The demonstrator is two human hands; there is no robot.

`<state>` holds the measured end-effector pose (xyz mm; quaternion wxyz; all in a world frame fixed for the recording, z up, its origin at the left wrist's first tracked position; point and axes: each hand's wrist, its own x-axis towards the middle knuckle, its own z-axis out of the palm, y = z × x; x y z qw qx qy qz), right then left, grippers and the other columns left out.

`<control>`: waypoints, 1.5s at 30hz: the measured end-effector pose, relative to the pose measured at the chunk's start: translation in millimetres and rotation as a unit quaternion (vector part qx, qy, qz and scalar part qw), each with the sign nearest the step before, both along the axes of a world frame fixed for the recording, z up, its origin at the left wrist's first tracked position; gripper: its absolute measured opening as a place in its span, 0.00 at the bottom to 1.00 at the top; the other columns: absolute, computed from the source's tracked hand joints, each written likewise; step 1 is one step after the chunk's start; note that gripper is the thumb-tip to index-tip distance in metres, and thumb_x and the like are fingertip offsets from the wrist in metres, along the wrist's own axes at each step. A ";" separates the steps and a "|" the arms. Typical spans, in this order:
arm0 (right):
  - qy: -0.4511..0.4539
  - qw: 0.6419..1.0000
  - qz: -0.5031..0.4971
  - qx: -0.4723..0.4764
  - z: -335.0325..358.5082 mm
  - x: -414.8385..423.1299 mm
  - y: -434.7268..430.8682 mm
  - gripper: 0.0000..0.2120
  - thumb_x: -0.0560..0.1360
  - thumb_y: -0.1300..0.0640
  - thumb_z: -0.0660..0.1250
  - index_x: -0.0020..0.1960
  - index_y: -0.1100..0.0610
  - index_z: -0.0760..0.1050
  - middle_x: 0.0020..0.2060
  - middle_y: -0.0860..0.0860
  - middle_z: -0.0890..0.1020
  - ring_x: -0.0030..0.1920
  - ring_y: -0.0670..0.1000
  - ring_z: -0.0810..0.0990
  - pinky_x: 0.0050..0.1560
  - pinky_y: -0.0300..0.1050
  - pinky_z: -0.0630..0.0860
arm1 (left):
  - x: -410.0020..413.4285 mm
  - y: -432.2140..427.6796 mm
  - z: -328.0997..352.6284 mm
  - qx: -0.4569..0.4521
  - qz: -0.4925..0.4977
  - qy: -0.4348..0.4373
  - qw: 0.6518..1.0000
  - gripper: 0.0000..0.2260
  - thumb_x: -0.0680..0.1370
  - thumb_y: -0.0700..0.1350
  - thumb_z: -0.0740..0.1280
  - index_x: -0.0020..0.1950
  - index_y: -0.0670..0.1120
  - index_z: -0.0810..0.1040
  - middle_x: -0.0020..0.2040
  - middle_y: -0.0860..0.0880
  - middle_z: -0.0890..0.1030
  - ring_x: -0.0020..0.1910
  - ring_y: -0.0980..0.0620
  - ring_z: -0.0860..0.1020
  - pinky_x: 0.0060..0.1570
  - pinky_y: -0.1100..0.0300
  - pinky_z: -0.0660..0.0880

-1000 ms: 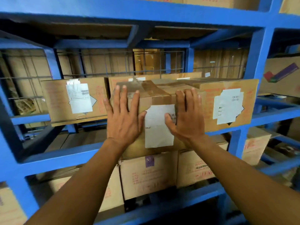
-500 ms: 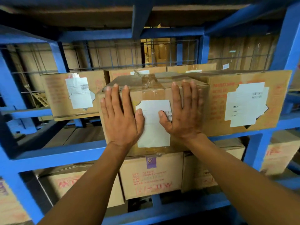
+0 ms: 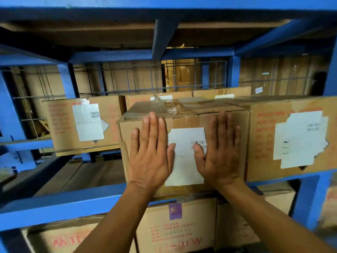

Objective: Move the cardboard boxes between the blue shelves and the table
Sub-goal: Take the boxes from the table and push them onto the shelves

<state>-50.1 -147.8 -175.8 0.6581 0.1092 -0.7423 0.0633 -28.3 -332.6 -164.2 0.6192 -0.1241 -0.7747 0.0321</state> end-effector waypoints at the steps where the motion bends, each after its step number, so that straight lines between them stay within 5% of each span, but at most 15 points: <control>1: 0.004 1.000 -0.004 -0.001 -2.2 -4.3 0.3 0.36 0.81 0.42 0.51 0.80 0.62 0.45 0.78 0.60 0.50 0.79 0.60 0.48 0.77 0.60 0.48 | -4.0 0.9 0.4 -0.003 -0.002 0.006 1.000 0.29 0.82 0.53 0.49 0.78 0.39 0.49 0.78 0.40 0.47 0.78 0.45 0.46 0.75 0.47 0.44; 16: -0.007 1.000 0.012 -0.006 0.0 -11.5 10.6 0.34 0.78 0.44 0.55 0.76 0.64 0.55 0.75 0.63 0.58 0.77 0.64 0.56 0.76 0.64 0.53 | -11.2 10.3 2.3 0.002 -0.014 -0.007 1.000 0.30 0.81 0.52 0.52 0.78 0.39 0.49 0.78 0.41 0.50 0.78 0.43 0.46 0.75 0.45 0.46; 24: -0.157 0.988 -0.003 0.011 8.1 31.9 22.4 0.36 0.79 0.42 0.57 0.79 0.61 0.53 0.78 0.60 0.56 0.79 0.60 0.53 0.74 0.64 0.58 | 26.9 27.7 9.2 0.037 -0.004 -0.118 0.992 0.28 0.82 0.51 0.50 0.78 0.39 0.48 0.79 0.39 0.50 0.78 0.43 0.45 0.75 0.45 0.44; 30: -0.306 0.951 -0.029 0.043 40.1 88.5 44.7 0.36 0.80 0.39 0.52 0.81 0.52 0.43 0.80 0.53 0.49 0.80 0.55 0.48 0.76 0.66 0.51 | 50.5 40.4 31.5 -0.006 -0.048 -0.160 0.986 0.28 0.81 0.52 0.45 0.78 0.38 0.51 0.78 0.38 0.52 0.78 0.42 0.49 0.74 0.45 0.47; 35: -0.350 0.927 -0.122 -0.053 54.0 137.1 76.1 0.33 0.81 0.38 0.49 0.81 0.50 0.45 0.80 0.51 0.52 0.78 0.57 0.51 0.74 0.68 0.48 | 60.0 78.0 60.0 -0.039 -0.138 -0.195 0.970 0.26 0.83 0.52 0.43 0.79 0.41 0.49 0.79 0.42 0.51 0.78 0.45 0.47 0.75 0.44 0.44; 41: -0.373 0.853 -0.326 -0.162 54.3 212.3 134.1 0.32 0.81 0.37 0.48 0.80 0.52 0.50 0.78 0.54 0.57 0.76 0.61 0.56 0.72 0.68 0.54 | 67.6 128.8 67.4 -0.087 -0.273 -0.212 0.934 0.24 0.81 0.51 0.50 0.70 0.38 0.71 0.68 0.39 0.74 0.70 0.41 0.68 0.72 0.44 0.58; 45: -0.365 0.792 -0.438 -0.220 48.7 289.7 161.9 0.29 0.81 0.37 0.49 0.75 0.53 0.60 0.73 0.56 0.64 0.72 0.63 0.63 0.69 0.69 0.59 | 96.4 182.3 60.7 -0.123 -0.388 -0.200 0.891 0.21 0.80 0.50 0.56 0.60 0.36 0.78 0.56 0.37 0.81 0.57 0.39 0.78 0.60 0.43 0.71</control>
